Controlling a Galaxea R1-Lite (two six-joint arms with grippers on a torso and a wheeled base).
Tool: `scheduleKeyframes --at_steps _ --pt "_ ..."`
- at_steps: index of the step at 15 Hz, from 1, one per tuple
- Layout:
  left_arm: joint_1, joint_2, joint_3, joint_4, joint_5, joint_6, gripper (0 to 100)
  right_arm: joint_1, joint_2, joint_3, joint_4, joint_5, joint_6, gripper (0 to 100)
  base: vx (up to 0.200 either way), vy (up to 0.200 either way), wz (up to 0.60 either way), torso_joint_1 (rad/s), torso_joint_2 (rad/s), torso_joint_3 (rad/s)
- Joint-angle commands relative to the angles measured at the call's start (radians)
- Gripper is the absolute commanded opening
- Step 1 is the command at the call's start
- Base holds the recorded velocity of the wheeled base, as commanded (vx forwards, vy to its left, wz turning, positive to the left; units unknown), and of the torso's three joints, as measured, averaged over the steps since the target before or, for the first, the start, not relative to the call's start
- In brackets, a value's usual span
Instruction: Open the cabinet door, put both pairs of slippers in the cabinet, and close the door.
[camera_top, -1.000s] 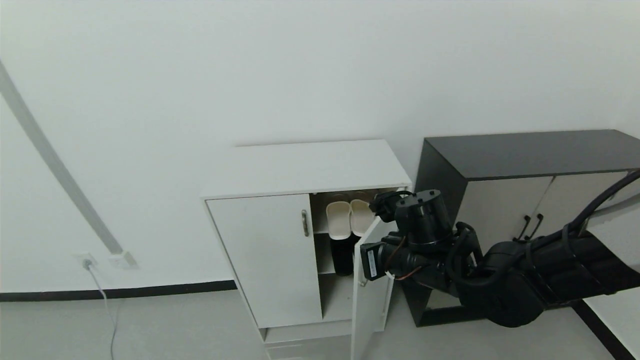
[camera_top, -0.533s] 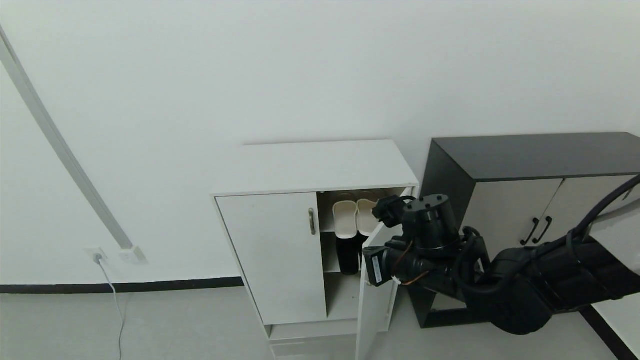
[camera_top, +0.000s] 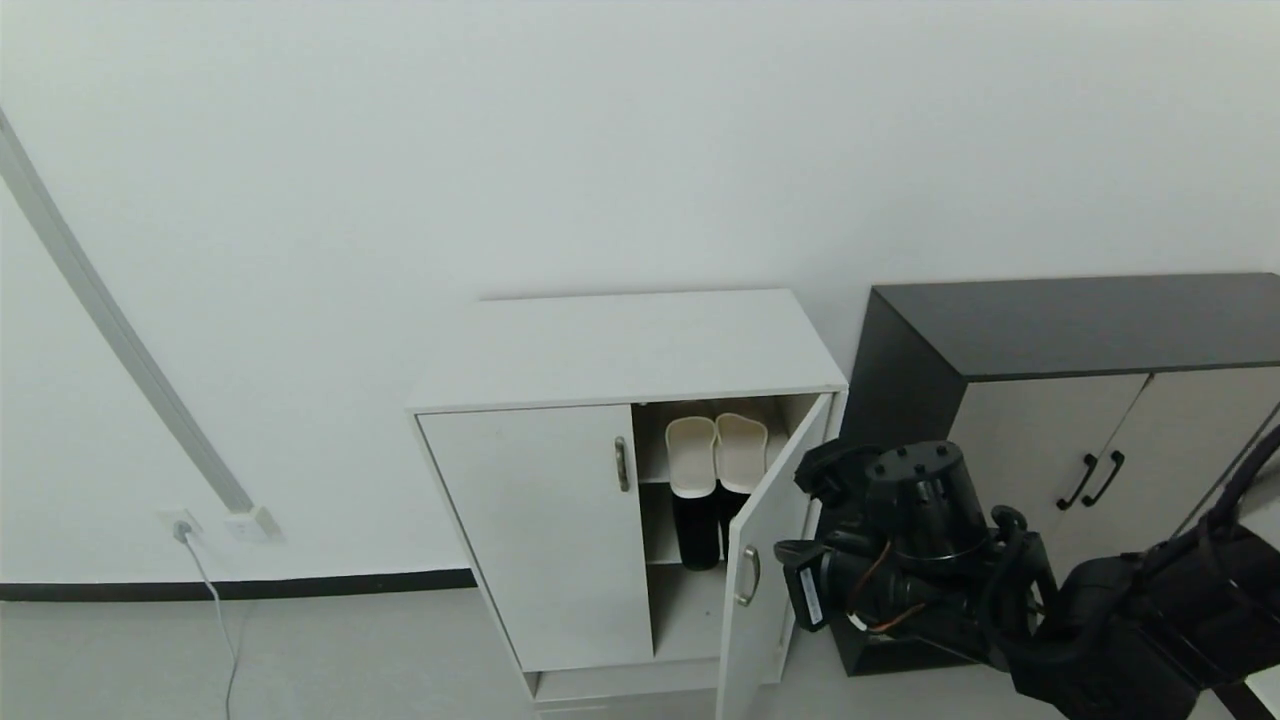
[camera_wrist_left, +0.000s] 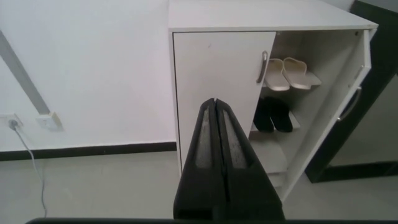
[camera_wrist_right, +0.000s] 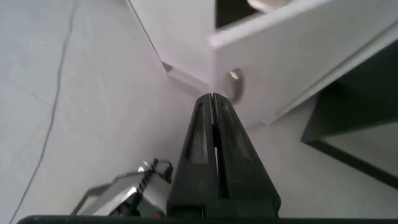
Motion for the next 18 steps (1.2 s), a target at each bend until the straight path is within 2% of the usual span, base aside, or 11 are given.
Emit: scheduleKeyframes --at_steps 1,6,18 --pt "0.001 0.001 0.0 0.0 0.001 0.0 0 -0.003 -0.018 0.053 -0.017 0.0 0.0 0 0.0 0.0 0.0 0.0 0.0 0.0" --pt "0.001 0.001 0.0 0.0 0.001 0.0 0 -0.028 0.024 0.041 -0.03 0.023 0.001 0 0.0 0.0 0.0 0.0 0.0 0.0" --pt "0.001 0.001 0.0 0.0 0.001 0.0 0 -0.058 0.18 -0.134 -0.043 0.026 0.001 0 0.0 0.0 0.0 0.0 0.0 0.0"
